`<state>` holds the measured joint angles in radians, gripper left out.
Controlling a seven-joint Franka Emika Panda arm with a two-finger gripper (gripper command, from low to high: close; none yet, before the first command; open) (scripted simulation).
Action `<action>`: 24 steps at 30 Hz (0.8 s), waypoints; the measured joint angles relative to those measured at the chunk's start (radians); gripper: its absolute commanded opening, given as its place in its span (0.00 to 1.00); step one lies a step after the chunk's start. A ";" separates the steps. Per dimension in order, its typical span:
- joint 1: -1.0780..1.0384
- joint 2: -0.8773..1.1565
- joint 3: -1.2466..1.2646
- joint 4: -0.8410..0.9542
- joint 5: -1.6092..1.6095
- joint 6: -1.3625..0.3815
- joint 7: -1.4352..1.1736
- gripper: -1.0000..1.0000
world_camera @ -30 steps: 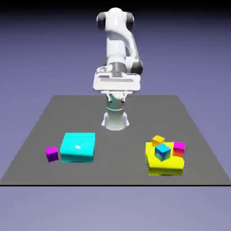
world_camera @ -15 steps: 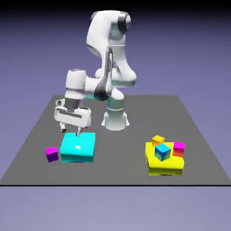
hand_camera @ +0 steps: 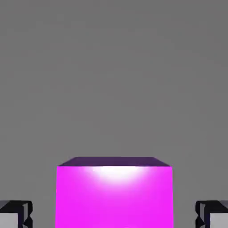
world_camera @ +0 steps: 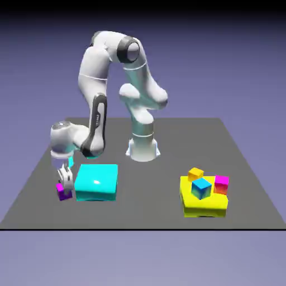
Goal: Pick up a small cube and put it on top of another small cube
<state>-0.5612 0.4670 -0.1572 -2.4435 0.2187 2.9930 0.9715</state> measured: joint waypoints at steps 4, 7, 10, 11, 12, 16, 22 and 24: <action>0.062 -0.109 -0.070 -0.032 -0.048 -0.078 0.038 0.00; 0.119 -0.217 -0.131 -0.062 -0.093 -0.152 0.072 0.00; 0.171 -0.317 -0.038 -0.053 -0.107 -0.201 0.052 0.00; 0.199 -0.349 -0.001 -0.049 -0.112 -0.221 0.041 0.00; 0.246 -0.370 0.035 -0.044 -0.118 -0.244 0.026 0.00; 0.396 -0.441 0.181 -0.023 -0.140 -0.336 -0.042 0.00; 0.603 -0.547 0.397 0.008 -0.173 -0.474 -0.143 0.00; 0.665 -0.571 0.464 0.018 -0.184 -0.519 -0.177 0.00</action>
<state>0.1035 -0.1038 0.3071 -2.4251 0.0350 2.4743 0.7940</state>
